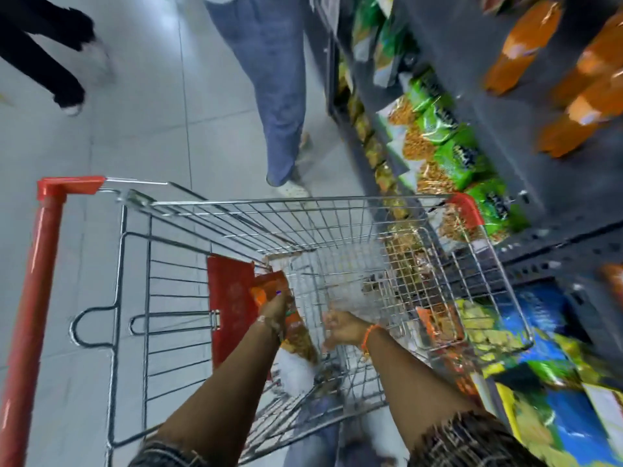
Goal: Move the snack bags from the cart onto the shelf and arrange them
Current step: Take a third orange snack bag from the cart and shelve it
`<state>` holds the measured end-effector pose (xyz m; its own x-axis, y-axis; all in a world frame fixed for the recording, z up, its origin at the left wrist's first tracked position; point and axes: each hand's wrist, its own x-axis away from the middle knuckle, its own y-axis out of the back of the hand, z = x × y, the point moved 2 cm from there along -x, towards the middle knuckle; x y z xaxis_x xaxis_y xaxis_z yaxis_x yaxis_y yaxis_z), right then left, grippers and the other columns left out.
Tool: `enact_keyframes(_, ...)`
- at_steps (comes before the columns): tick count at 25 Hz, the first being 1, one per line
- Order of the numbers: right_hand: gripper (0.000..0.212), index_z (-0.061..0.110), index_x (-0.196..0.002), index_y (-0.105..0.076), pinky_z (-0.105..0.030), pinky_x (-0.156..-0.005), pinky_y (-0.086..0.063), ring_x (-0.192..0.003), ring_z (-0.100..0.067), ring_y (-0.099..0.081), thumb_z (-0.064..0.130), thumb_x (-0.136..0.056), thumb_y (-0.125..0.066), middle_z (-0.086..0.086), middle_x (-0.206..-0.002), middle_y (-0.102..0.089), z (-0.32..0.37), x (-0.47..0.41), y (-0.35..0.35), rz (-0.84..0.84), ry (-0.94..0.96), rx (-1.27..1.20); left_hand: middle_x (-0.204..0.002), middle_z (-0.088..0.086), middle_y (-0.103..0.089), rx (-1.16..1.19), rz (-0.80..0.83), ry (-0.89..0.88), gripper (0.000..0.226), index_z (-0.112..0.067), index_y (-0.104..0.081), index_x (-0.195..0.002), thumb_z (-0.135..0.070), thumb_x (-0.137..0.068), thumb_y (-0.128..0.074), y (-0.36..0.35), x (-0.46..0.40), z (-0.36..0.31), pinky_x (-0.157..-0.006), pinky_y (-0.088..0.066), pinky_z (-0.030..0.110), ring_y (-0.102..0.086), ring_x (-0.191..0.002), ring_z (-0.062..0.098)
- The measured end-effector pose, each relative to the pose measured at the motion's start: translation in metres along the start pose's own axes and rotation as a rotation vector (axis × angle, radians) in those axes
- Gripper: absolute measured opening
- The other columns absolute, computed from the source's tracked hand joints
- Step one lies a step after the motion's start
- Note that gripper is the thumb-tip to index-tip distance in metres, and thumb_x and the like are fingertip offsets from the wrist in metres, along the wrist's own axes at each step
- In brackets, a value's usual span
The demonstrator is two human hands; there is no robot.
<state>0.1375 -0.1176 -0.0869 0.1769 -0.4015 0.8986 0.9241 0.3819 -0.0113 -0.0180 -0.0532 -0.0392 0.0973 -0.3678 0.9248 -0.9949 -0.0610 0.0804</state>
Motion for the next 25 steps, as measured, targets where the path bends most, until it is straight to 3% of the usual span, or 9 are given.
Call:
enact_keyframes(2,0.086,-0.003,-0.157,-0.035,-0.041,-0.115,-0.044,-0.141,-0.035,-0.052,-0.006,-0.082,-0.078,-0.019,-0.155,-0.048,-0.01,-0.019,-0.015,0.031,-0.052,0.075,-0.134,0.029,-0.062,-0.04,-0.11,0.02,0.049,0.007,-0.05,-0.143,-0.017,-0.1,-0.059,0.001,-0.021,0.008,-0.101,-0.053,0.053,-0.063,-0.121,0.046)
enact_keyframes(4,0.093,0.002,-0.161,-0.027,-0.042,-0.121,-0.041,-0.147,-0.035,-0.046,0.009,-0.086,-0.082,-0.017,-0.163,-0.04,-0.016,-0.041,-0.03,0.07,-0.04,0.162,-0.142,0.028,-0.056,-0.087,-0.241,0.015,0.07,0.003,-0.044,-0.148,-0.025,-0.091,-0.072,0.002,-0.029,0.014,-0.104,-0.052,0.055,-0.061,-0.125,0.047)
enact_keyframes(6,0.096,0.002,-0.158,-0.033,-0.044,-0.119,-0.043,-0.144,-0.035,-0.049,0.017,-0.081,-0.088,-0.017,-0.16,-0.044,-0.016,-0.056,-0.045,0.1,-0.023,0.245,-0.15,0.027,-0.044,-0.198,-0.385,0.037,0.085,-0.01,-0.037,-0.151,-0.033,-0.081,-0.079,0.004,-0.03,0.022,-0.104,-0.051,0.047,-0.054,-0.128,0.047)
enact_keyframes(10,0.081,0.002,-0.148,-0.048,-0.046,-0.112,-0.049,-0.135,-0.035,-0.058,0.029,-0.082,-0.087,-0.018,-0.151,-0.056,-0.012,-0.073,-0.054,0.084,0.004,0.343,-0.126,0.023,-0.067,-0.517,-0.441,-0.138,0.054,-0.007,-0.064,-0.127,-0.033,-0.08,-0.071,0.011,-0.042,0.034,-0.101,-0.053,0.046,-0.062,-0.115,0.043)
enact_keyframes(13,0.097,0.002,-0.153,-0.04,-0.051,-0.114,-0.047,-0.139,-0.038,-0.054,0.037,-0.077,-0.09,-0.02,-0.154,-0.051,-0.015,-0.083,-0.057,0.092,-0.006,0.351,-0.107,0.022,-0.076,-0.6,-0.453,-0.206,0.032,0.003,-0.075,-0.101,-0.023,-0.086,-0.065,0.017,-0.049,0.026,-0.088,-0.059,0.046,-0.071,-0.099,0.042)
enact_keyframes(17,0.103,0.005,-0.155,-0.034,-0.052,-0.112,-0.049,-0.136,-0.038,-0.055,0.036,-0.075,-0.091,-0.02,-0.154,-0.048,-0.014,-0.076,-0.055,0.073,-0.021,0.326,-0.108,0.02,-0.077,-0.363,-0.527,-0.111,0.027,-0.002,-0.079,-0.103,-0.021,-0.084,-0.075,0.027,-0.044,0.019,-0.094,-0.059,0.051,-0.072,-0.107,0.041)
enact_keyframes(19,0.082,0.004,-0.15,-0.04,-0.048,-0.106,-0.052,-0.126,-0.037,-0.06,0.022,-0.084,-0.084,-0.023,-0.147,-0.052,-0.02,-0.069,-0.049,0.042,-0.032,0.168,-0.101,0.011,-0.08,-0.231,-0.529,-0.141,0.016,-0.012,-0.083,-0.095,-0.017,-0.079,-0.083,0.025,-0.033,0.018,-0.092,-0.062,0.046,-0.075,-0.097,0.032)
enact_keyframes(21,0.064,0.002,-0.151,-0.042,-0.051,-0.114,-0.047,-0.135,-0.04,-0.057,0.005,-0.094,-0.071,-0.025,-0.15,-0.051,-0.023,-0.059,-0.037,-0.062,-0.066,-0.033,-0.095,0.008,-0.08,-0.143,-0.472,-0.214,0.014,-0.015,-0.084,-0.089,-0.01,-0.076,-0.086,0.018,-0.016,0.015,-0.091,-0.062,0.042,-0.076,-0.091,0.027)
enact_keyframes(25,0.091,0.003,-0.155,-0.029,-0.053,-0.116,-0.045,-0.139,-0.041,-0.052,-0.01,-0.08,-0.08,-0.024,-0.151,-0.049,-0.007,-0.016,-0.003,-0.174,0.057,-0.08,-0.102,0.019,-0.076,0.007,-0.348,-0.317,0.033,-0.017,-0.063,-0.07,0.004,-0.067,-0.088,0.0,0.026,-0.008,-0.097,-0.059,0.051,-0.073,-0.1,0.034)
